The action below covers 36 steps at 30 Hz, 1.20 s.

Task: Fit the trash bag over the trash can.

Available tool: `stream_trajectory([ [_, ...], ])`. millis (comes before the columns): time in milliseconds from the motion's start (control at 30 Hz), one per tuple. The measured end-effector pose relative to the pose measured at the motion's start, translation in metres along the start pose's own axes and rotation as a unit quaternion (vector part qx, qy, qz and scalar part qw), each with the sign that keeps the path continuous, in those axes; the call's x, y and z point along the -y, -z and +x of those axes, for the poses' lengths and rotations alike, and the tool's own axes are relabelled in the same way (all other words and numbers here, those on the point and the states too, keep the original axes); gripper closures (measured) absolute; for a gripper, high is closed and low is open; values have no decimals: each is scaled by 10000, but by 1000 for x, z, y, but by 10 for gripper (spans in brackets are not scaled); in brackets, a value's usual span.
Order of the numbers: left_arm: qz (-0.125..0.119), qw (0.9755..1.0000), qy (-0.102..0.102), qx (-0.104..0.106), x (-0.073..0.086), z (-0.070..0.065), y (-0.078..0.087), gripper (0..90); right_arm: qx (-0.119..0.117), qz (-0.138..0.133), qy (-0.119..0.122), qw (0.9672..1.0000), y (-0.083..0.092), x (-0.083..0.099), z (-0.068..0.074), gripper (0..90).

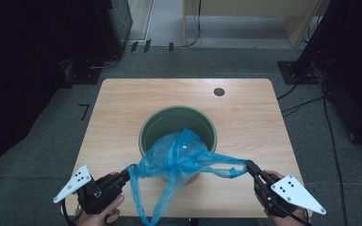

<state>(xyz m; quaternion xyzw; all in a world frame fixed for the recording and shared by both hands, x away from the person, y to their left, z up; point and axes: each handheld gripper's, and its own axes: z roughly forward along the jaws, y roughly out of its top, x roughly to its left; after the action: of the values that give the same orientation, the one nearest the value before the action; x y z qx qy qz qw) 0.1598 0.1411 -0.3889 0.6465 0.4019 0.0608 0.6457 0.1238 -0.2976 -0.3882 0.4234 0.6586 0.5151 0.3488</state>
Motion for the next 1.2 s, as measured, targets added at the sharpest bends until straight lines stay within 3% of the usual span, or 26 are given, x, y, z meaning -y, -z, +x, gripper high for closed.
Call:
stream_trajectory([
  [133,219,9997,97,60,14,9,-5,887,44,124,-49,9999,-1,10,-5,900],
  [233,216,9996,76,-173,16,17,-9,884,71,210,-120,9997,-6,15,-8,900],
  [400,-59,9988,-176,-456,5,26,-15,858,85,229,-165,9996,-21,15,-9,900],
  [567,-330,9982,-110,-490,-7,36,-20,790,106,145,-228,9996,-40,3,-12,900],
  [633,-439,9982,-122,-393,-10,36,-20,739,99,82,-227,9997,-46,-2,-12,900],
  [800,-751,9963,-417,72,-14,35,-12,578,43,-150,-184,9997,-48,-16,-9,900],
  [933,-924,9941,-519,225,-18,35,-8,566,39,-247,-209,9995,-50,-24,-10,900],
  [1033,-898,9950,-423,61,-22,39,-14,632,-2,-250,-245,9994,-54,-29,-7,900],
  [1100,-936,9955,-150,32,-25,45,-21,659,-39,-214,-248,9995,-61,-32,-5,900],
  [1200,-787,9966,219,-137,-30,56,-36,680,-74,-100,-282,9995,-76,-35,-3,900],
])
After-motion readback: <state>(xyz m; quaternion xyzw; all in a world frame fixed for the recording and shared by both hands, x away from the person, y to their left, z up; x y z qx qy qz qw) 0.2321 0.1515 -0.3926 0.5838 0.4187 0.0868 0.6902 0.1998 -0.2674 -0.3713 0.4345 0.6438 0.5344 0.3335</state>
